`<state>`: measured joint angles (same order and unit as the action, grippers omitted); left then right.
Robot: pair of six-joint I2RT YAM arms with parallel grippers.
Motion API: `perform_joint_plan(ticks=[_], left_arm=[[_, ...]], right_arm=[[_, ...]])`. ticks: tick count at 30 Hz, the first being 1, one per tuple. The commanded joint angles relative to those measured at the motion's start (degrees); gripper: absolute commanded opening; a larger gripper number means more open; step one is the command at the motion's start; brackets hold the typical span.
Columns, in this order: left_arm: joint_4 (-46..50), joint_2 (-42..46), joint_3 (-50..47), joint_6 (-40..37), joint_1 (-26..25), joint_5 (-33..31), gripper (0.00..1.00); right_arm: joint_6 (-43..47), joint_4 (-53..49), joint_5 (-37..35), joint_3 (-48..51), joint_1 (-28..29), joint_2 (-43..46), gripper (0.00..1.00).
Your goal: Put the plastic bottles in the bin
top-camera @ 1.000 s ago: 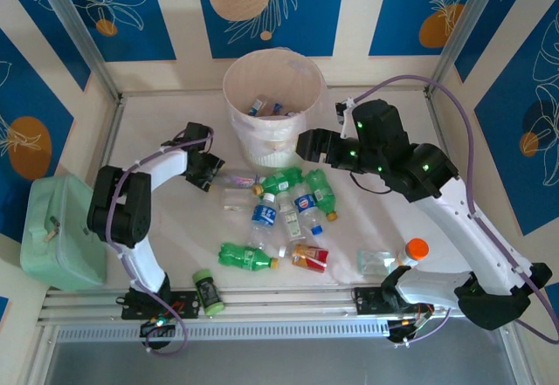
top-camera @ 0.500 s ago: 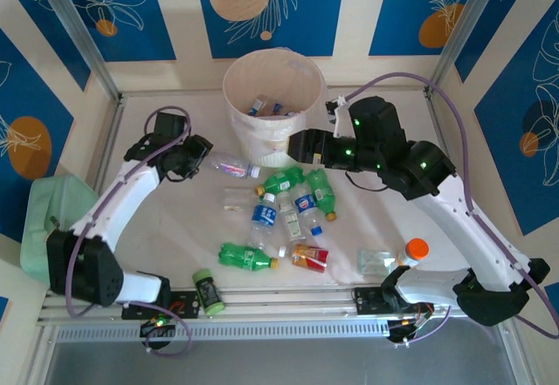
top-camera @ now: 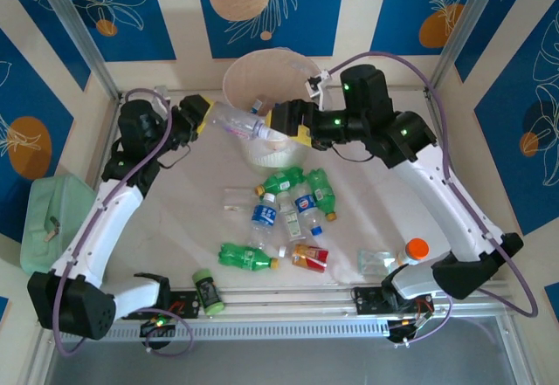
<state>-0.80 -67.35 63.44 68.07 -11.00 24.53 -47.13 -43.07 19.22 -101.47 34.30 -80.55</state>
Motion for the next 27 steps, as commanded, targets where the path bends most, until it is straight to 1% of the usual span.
perform_joint_plan(ticks=[1, 4, 7, 10, 18, 21, 27], left_arm=[[-20.4, -1.7, 0.8, 6.5, 0.8, 8.0, 0.53], [-32.4, -4.1, 0.3, 11.9, 0.8, 10.8, 0.52], [-42.1, -7.0, 0.1, 17.2, 0.7, 13.0, 0.48], [-51.0, -9.6, 0.1, 21.9, 0.6, 14.2, 0.49], [-54.9, -11.4, 1.5, 22.9, 0.2, 17.6, 0.48], [-55.3, -11.6, 1.3, 23.0, 0.1, 18.0, 0.48], [-56.0, -12.4, 1.3, 22.6, 0.1, 18.1, 0.48]], right_arm=[[-2.9, 0.5, 6.5, -4.5, -1.6, -2.1, 0.99], [-5.7, 1.4, 8.4, -5.7, -3.0, -3.6, 0.99], [-8.3, 3.4, 11.9, -7.1, -3.7, -5.9, 0.99], [-9.2, 3.6, 12.9, -9.9, -3.4, -8.2, 0.99], [-13.1, 7.2, 15.1, -15.8, -2.4, -13.4, 1.00], [-13.9, 7.6, 15.7, -18.1, -1.8, -15.3, 0.94], [-14.0, 7.0, 16.3, -20.9, -0.1, -17.4, 0.79]])
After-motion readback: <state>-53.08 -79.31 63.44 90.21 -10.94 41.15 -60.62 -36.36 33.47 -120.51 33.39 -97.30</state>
